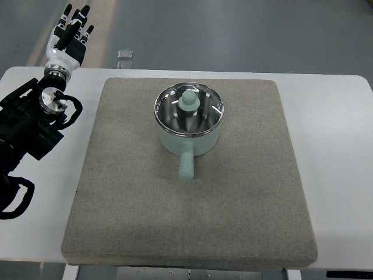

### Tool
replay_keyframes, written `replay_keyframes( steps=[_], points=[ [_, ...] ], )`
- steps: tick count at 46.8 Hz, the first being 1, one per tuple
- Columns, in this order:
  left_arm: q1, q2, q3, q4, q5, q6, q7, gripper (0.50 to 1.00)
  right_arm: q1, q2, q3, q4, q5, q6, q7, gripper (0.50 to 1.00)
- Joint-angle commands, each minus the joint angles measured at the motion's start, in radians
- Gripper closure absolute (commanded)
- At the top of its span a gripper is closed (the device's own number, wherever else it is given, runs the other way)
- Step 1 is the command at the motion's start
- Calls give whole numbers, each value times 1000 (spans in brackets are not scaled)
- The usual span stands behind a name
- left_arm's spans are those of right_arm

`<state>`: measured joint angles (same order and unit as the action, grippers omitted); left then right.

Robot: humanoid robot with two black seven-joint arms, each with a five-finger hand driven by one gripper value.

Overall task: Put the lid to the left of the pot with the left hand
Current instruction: 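Raise the left hand from its rest pose beside the mat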

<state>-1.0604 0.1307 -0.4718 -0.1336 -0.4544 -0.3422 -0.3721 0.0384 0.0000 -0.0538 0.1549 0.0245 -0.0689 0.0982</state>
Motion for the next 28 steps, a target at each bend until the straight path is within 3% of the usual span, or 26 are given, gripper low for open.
replay_keyframes(
  steps=[1,28],
  points=[
    [0,0,2,-1,0,-1,-1,504,0,0,0,0,0,0,0,579],
    [0,1,16,-27,6,14,-1,504,0,0,0,0,0,1,0,577]
  ],
)
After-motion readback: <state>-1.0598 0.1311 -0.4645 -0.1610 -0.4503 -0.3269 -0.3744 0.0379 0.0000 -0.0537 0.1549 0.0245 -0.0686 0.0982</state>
